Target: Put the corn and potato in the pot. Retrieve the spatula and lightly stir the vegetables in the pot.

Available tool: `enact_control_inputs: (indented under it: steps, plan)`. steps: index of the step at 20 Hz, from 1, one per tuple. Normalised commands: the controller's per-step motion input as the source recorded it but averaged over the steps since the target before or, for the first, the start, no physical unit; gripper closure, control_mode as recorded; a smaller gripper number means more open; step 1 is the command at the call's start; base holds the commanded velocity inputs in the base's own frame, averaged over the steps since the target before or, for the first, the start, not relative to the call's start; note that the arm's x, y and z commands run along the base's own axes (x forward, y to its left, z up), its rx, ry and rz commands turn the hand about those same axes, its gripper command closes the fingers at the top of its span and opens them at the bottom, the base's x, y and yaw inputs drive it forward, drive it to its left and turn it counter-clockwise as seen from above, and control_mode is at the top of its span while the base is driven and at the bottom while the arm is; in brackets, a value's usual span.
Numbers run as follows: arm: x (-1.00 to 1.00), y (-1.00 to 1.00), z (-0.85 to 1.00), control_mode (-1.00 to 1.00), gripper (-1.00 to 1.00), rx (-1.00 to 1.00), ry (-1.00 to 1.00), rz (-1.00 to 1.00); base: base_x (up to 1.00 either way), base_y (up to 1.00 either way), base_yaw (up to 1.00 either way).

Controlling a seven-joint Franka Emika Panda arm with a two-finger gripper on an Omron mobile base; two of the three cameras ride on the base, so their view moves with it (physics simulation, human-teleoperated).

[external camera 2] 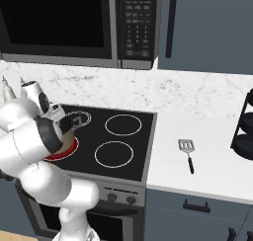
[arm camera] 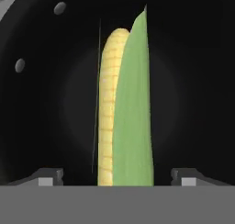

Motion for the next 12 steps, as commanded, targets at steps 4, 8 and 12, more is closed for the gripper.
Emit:
enact_control_inputs:
  steps: [4,8,12]
  plan:
    - [0.0,-0.01,0.34,-1.0,-1.0,0.0,-0.15,0.0,0.0,0.0,0.0]
    - [-0.04,-0.04,0.95,-1.0,-1.0,0.02,-0.12,0.0,0.0,0.0,0.0]
    - [-0.22,-0.32,0.95,-1.0,-1.0,0.01,0.0,-0.03,0.0,0.0,0.0]
